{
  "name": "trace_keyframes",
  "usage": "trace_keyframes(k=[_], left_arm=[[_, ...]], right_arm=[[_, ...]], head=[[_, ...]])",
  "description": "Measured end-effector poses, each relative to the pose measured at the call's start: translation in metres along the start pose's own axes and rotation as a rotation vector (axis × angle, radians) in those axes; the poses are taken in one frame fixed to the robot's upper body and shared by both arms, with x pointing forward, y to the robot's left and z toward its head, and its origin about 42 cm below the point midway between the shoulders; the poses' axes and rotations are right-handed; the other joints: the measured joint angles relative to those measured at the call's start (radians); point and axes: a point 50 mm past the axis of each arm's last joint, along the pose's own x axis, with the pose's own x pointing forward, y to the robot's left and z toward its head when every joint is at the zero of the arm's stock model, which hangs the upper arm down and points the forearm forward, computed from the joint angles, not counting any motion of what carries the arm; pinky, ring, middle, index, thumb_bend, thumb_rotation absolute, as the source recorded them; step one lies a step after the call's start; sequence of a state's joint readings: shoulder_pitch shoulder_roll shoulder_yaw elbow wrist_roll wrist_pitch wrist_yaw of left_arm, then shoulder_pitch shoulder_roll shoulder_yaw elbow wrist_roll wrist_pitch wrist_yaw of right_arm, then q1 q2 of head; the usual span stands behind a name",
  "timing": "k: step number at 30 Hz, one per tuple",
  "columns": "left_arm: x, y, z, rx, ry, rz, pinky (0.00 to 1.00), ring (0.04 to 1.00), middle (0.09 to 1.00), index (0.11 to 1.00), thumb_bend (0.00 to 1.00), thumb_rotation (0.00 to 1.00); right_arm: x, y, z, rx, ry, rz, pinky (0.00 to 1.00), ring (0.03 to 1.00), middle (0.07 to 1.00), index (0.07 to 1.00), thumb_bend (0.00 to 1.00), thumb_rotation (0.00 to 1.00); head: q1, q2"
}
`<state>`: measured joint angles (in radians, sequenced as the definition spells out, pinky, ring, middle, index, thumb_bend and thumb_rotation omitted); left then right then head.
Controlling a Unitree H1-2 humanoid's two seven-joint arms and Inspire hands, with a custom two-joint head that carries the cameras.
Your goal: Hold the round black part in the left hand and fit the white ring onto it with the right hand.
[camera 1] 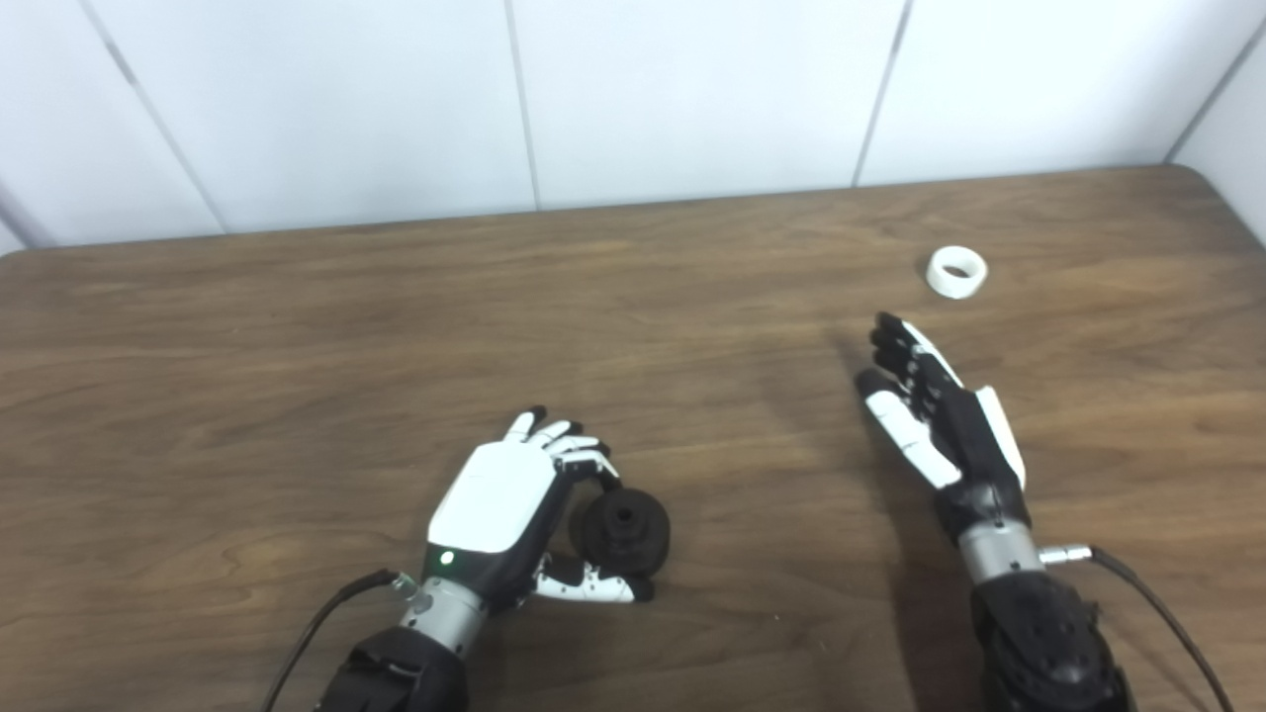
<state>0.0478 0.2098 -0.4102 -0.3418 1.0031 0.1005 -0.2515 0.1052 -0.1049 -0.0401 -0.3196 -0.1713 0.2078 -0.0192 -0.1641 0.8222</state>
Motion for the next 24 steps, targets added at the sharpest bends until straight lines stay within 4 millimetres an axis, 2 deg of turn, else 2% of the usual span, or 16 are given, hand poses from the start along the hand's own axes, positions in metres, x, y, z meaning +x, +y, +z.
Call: trace_keyframes(k=[3, 6, 11, 15, 19, 24], left_arm=[[-0.001, 0.001, -0.001, 0.004, 0.002, -0.001, 0.97, 0.893, 0.802, 0.484, 0.52, 0.06], [-0.002, 0.002, -0.004, 0.01, 0.002, -0.001, 0.96, 0.889, 0.801, 0.484, 0.52, 0.06], [-0.002, 0.003, -0.005, 0.013, -0.002, -0.002, 0.98, 0.893, 0.803, 0.485, 0.52, 0.06], [-0.003, 0.003, -0.007, 0.013, -0.006, -0.002, 0.99, 0.892, 0.801, 0.485, 0.52, 0.06], [-0.003, 0.003, -0.012, 0.008, -0.014, 0.003, 0.97, 0.884, 0.792, 0.484, 0.52, 0.06], [-0.006, 0.006, -0.019, 0.007, -0.015, 0.004, 1.0, 0.896, 0.796, 0.484, 0.52, 0.06]], right_arm=[[0.006, -0.011, 0.01, -0.035, -0.015, -0.011, 0.86, 0.883, 0.879, 0.846, 0.55, 0.49], [0.016, -0.022, 0.021, -0.056, -0.043, -0.036, 0.79, 0.839, 0.844, 0.796, 0.56, 0.39], [0.032, -0.038, 0.039, -0.148, -0.084, -0.076, 0.79, 0.836, 0.832, 0.768, 0.6, 0.37], [0.044, -0.047, 0.05, -0.182, -0.114, -0.093, 0.85, 0.868, 0.852, 0.767, 0.62, 0.35], [0.054, -0.05, 0.059, -0.255, -0.121, -0.11, 0.85, 0.857, 0.832, 0.77, 0.68, 0.39], [0.072, -0.052, 0.068, -0.354, -0.123, -0.123, 0.83, 0.847, 0.825, 0.775, 0.7, 0.37]], head=[[-0.006, 0.003], [-0.02, 0.005], [-0.066, 0.0], [-0.092, -0.005], [-0.162, -0.011], [-0.199, -0.015]])
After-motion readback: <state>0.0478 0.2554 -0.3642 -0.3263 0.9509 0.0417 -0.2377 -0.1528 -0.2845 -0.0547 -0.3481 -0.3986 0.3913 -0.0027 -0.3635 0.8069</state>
